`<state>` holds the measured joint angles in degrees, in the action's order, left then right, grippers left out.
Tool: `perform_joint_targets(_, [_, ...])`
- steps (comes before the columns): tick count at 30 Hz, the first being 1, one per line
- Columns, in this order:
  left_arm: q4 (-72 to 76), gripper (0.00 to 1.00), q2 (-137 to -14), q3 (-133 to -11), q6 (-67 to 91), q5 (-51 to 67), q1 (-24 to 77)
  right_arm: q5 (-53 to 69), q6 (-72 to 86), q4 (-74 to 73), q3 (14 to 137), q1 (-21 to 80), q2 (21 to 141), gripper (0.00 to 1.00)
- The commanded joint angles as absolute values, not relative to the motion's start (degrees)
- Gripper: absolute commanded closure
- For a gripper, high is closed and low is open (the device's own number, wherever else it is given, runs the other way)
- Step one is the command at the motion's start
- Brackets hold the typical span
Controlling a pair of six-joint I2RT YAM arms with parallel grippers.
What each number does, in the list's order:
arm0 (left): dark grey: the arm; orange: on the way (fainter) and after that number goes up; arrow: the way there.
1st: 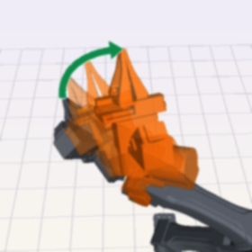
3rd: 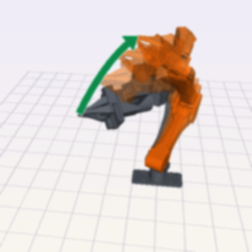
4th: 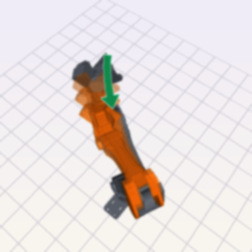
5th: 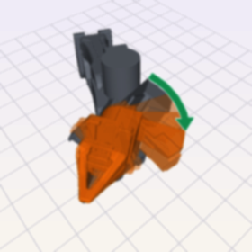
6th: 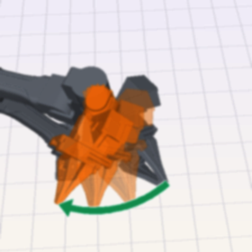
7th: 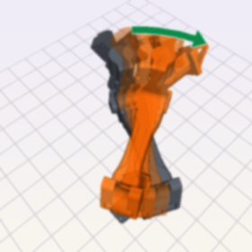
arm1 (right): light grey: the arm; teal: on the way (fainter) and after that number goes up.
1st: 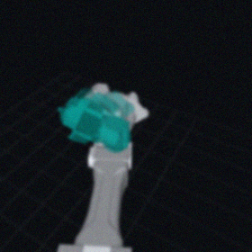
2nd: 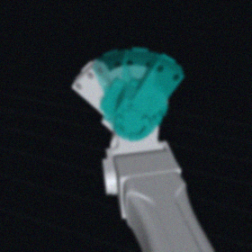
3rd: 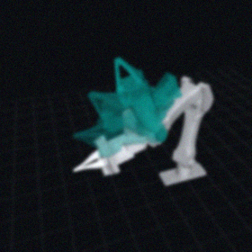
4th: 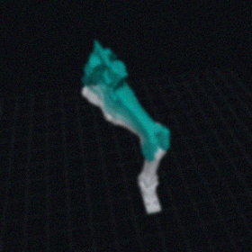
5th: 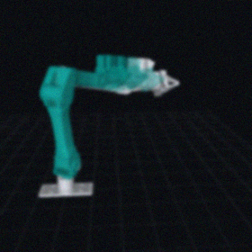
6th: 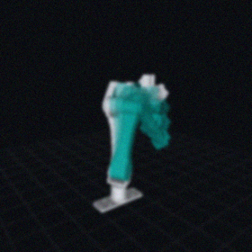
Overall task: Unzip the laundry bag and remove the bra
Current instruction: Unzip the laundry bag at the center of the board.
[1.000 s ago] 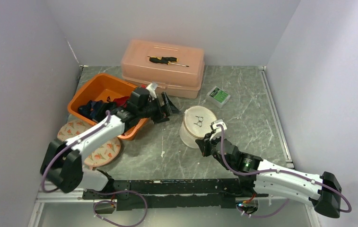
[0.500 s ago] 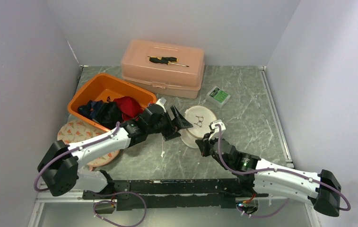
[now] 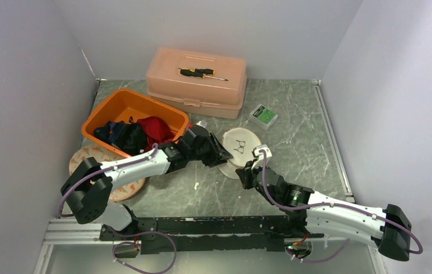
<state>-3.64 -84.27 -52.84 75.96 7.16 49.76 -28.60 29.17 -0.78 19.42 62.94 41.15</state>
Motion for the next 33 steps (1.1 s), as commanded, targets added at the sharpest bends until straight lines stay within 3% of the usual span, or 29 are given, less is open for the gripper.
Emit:
perform_joint_targets(1, [-1.89,0.66,-84.09,-55.12,75.56,5.69,49.97,-29.67,29.54,0.36,20.66,63.24,40.14,1.00])
perform_joint_targets(7, [-3.27,0.97,-83.56,-55.34,74.02,4.25,49.91,-30.62,29.79,-2.62,20.91,63.22,38.81,1.00])
perform_joint_targets(17, [-6.53,0.97,-79.56,-56.14,66.58,7.38,47.20,-39.03,36.21,-11.70,21.51,62.54,38.56,1.00])
perform_joint_targets(23, [-9.32,0.97,-79.35,-57.65,59.64,14.39,44.71,-38.10,37.93,-12.67,21.68,55.59,37.33,1.00])
perform_joint_targets(27, [-11.69,0.97,-78.98,-60.14,51.86,20.68,41.45,-34.00,31.29,-10.49,23.42,52.74,32.47,1.00])
perform_joint_targets(33, [-19.62,0.97,-82.59,-72.53,36.55,30.80,38.78,-31.61,20.76,-11.85,28.52,57.45,27.96,1.00])
